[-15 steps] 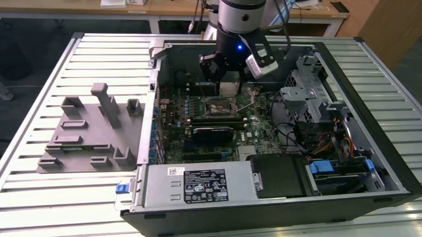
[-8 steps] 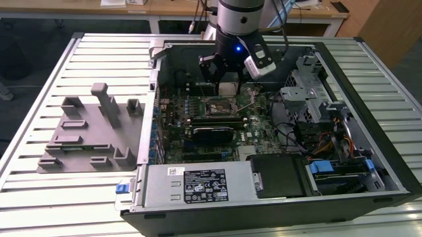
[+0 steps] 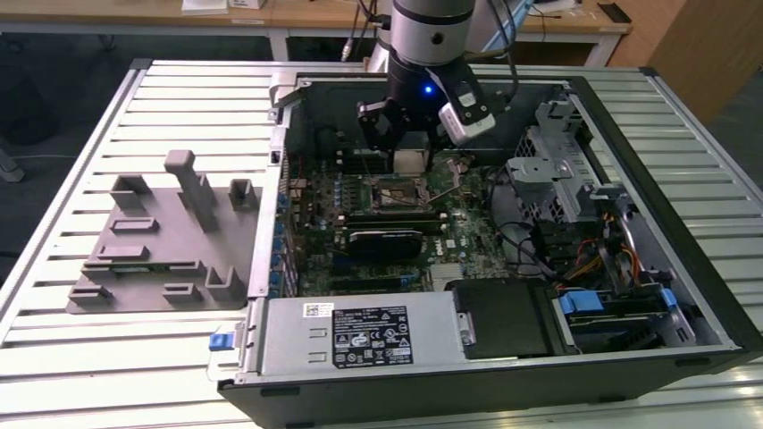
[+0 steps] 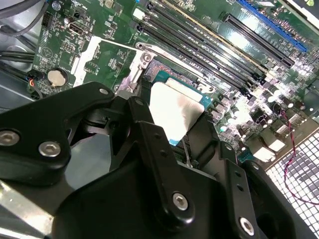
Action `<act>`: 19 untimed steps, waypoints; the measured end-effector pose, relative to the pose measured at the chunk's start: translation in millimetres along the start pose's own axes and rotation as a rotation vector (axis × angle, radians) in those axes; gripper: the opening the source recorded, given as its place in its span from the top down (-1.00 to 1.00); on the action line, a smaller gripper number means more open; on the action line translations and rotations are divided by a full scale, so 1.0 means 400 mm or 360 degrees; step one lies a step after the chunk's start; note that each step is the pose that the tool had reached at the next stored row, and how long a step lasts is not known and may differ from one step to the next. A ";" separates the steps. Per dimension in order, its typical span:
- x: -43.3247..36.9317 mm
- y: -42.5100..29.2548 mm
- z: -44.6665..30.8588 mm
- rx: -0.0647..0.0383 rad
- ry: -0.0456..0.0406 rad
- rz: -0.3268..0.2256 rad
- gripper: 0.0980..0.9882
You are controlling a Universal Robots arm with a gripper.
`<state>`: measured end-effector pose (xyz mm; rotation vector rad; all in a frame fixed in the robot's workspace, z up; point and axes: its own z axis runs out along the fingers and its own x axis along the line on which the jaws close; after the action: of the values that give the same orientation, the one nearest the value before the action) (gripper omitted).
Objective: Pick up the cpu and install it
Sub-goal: 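Place the cpu into insertion slot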
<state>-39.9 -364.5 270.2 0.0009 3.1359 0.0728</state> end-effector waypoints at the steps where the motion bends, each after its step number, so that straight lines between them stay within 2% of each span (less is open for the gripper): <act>1: 0.000 0.000 0.000 0.0000 0.0000 0.0000 0.00; 11: 0.000 0.000 0.000 0.0000 0.0000 0.0009 0.00; 19: 0.000 0.000 0.000 0.0001 -0.0010 0.0215 0.00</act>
<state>-39.9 -364.5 270.0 0.2125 3.1256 0.0721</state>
